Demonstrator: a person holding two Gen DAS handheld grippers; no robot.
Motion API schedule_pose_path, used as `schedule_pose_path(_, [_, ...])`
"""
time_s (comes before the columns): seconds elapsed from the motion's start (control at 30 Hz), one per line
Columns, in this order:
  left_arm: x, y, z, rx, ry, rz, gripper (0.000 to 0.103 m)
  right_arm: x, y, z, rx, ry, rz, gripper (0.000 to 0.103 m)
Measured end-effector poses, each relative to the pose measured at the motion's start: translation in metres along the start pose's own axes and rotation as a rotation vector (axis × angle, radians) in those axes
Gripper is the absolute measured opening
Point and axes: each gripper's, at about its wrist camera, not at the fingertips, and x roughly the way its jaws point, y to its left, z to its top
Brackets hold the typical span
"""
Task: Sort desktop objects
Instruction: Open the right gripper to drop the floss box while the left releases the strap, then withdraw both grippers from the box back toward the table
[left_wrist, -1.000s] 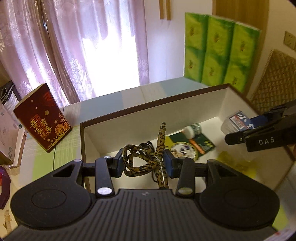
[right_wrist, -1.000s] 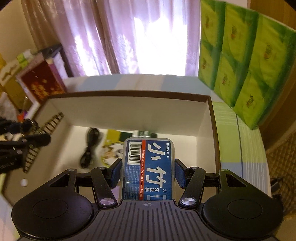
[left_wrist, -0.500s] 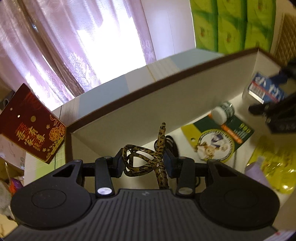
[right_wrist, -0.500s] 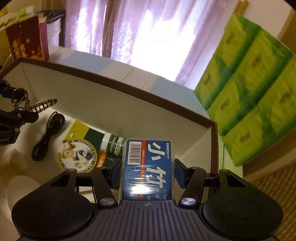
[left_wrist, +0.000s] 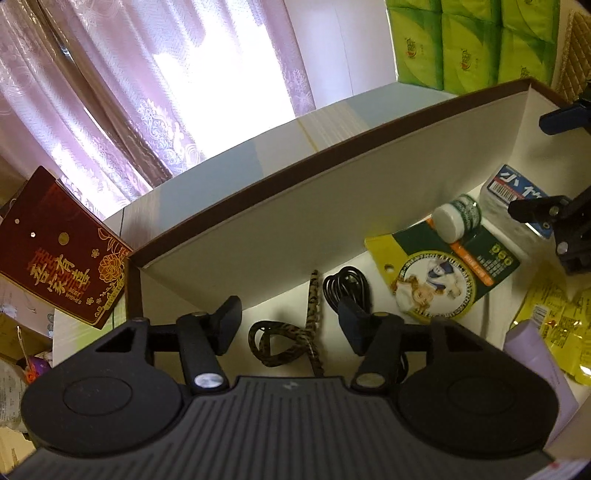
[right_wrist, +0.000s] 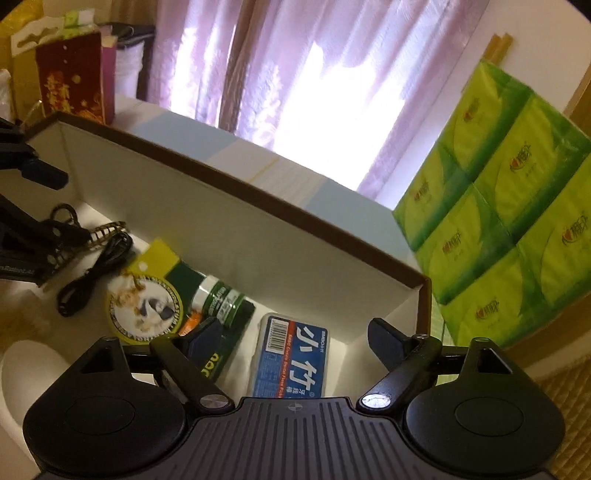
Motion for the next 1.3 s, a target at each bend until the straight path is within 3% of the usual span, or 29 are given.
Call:
schedule_pose_path(0.6, [-0.076, 0.011, -0.010, -0.095, -0.116, -0.052, 0.074, -0.056, -0.010, -0.024, 0.100, -0.070, 0.152, 0.101])
schedule_pose_path(0.97, [-0.161, 0.020, -0.043, -0.202, -0.258, -0.098, 0.081, -0.118, -0.019, -0.043, 0.247, -0.158, 0.229, 0.101])
schedule_pose_path(1.3, [-0.212, 0.007, -0.069, -0.246, -0.277, -0.086, 0.088, -0.161, -0.004, -0.067, 0.306, -0.147, 0.235, 0.101])
